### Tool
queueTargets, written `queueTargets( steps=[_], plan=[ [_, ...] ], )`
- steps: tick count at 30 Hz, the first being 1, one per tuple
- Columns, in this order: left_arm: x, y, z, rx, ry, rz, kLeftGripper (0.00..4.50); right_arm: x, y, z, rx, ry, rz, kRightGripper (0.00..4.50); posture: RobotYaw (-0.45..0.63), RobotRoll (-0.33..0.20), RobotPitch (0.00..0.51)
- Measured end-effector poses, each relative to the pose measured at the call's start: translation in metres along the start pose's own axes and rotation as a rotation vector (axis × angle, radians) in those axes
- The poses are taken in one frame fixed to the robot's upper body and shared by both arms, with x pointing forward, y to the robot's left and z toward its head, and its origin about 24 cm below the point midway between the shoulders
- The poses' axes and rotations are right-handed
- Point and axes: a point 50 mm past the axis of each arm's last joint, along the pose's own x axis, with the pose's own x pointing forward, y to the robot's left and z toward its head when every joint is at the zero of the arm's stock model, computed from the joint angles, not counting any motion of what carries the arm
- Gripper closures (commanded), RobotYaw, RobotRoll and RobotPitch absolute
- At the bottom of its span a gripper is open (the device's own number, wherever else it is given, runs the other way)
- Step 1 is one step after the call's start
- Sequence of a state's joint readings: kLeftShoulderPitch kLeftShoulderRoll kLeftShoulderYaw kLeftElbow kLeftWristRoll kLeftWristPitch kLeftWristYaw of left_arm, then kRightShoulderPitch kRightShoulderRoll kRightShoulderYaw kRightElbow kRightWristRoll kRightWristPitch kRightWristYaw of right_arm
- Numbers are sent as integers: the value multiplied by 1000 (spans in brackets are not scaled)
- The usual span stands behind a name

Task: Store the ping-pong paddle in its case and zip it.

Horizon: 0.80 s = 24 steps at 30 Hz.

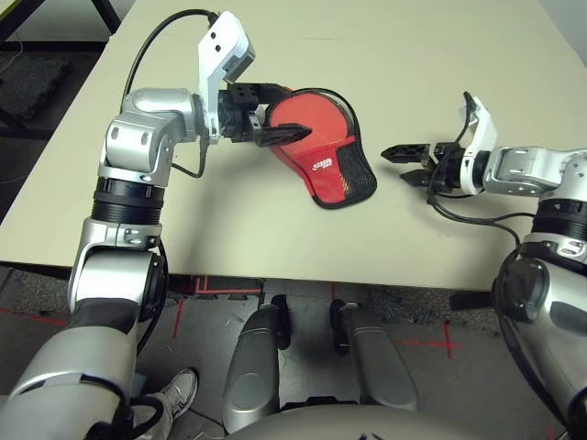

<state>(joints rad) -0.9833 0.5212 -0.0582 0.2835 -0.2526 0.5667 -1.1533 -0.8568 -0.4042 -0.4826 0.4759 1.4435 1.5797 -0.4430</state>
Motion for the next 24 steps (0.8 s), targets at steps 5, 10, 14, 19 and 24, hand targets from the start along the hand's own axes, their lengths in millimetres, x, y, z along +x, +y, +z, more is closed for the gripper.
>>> queueTargets(
  steps=[5, 10, 14, 19, 24],
  plan=[
    [0, 0, 0, -2, 1, 3, 0, 15, 13, -12, -13, 60, 30, 17, 59, 0, 241],
    [1, 0, 0, -1, -1, 3, 0, 25, 24, -25, 9, 69, 29, 17, 69, 0, 239],
    [1, 0, 0, -1, -2, 7, 0, 33, 31, -29, 46, 68, 14, 17, 73, 0, 240],
    [2, -1, -2, -9, -7, 14, 0, 43, 34, -31, 88, 69, -25, 1299, 73, 0, 244],
    [3, -1, -3, -18, -18, 19, 0, 54, 37, -36, 114, 86, -55, 3186, 73, 0, 248]
  ],
)
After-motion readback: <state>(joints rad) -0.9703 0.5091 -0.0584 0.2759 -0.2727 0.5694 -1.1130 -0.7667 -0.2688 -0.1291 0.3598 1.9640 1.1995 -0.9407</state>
